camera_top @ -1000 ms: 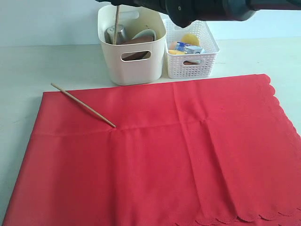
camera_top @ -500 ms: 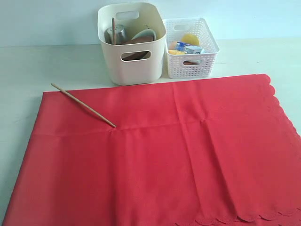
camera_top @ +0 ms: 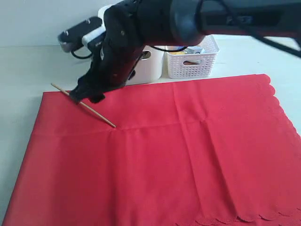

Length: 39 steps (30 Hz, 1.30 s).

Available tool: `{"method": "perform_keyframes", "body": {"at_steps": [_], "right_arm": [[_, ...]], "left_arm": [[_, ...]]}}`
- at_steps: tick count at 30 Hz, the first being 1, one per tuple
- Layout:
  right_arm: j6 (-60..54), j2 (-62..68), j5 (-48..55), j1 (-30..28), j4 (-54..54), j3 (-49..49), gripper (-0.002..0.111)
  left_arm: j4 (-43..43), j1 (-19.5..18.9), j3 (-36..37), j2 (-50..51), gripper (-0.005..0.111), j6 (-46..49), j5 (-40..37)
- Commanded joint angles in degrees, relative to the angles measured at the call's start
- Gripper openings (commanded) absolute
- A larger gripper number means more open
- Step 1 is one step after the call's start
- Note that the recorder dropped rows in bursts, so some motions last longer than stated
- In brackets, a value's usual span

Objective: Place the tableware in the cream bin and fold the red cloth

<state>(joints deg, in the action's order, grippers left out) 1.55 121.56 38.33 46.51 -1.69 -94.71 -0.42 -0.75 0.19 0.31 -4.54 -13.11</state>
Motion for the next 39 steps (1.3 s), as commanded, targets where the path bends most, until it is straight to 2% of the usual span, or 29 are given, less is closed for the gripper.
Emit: {"method": "perform_keyframes", "body": {"at_steps": [1, 3, 8, 11, 13, 15, 21, 31, 34, 39], "right_arm": [[-5.09, 7.60, 10.14, -0.50, 4.19, -9.25, 0.062], [-8.65, 10.57, 11.34, -0.50, 9.09, -13.69, 0.062], [-9.04, 18.31, 10.68, -0.50, 8.82, -23.00, 0.062], [-9.04, 21.23, 8.71, -0.50, 8.09, -24.16, 0.062], [-9.04, 22.03, 8.25, -0.50, 7.34, -24.16, 0.058], [-9.04, 22.45, 8.25, -0.50, 6.87, -24.16, 0.048], [-8.88, 20.87, 8.25, -0.50, 6.87, -24.16, 0.002], [-1.06, 9.40, 6.27, -1.95, 1.18, -29.20, 0.000], [1.07, 5.92, 4.38, -3.88, 1.05, -30.75, 0.000], [11.95, 3.22, 4.62, -8.99, 0.18, -31.01, 0.000]], "left_arm": [[-0.34, 0.38, -0.19, -0.31, 0.002, 0.01, 0.69], [-0.34, 0.38, -0.19, -0.31, 0.002, 0.01, 0.69], [-0.34, 0.38, -0.19, -0.31, 0.002, 0.01, 0.69], [-0.34, 0.38, -0.19, -0.31, 0.002, 0.01, 0.69], [-0.34, 0.38, -0.19, -0.31, 0.002, 0.01, 0.69], [-0.34, 0.38, -0.19, -0.31, 0.002, 0.01, 0.69], [-0.34, 0.38, -0.19, -0.31, 0.002, 0.01, 0.69], [-0.34, 0.38, -0.19, -0.31, 0.002, 0.01, 0.69], [-0.34, 0.38, -0.19, -0.31, 0.002, 0.01, 0.69], [-0.34, 0.38, -0.19, -0.31, 0.002, 0.01, 0.69]]}}
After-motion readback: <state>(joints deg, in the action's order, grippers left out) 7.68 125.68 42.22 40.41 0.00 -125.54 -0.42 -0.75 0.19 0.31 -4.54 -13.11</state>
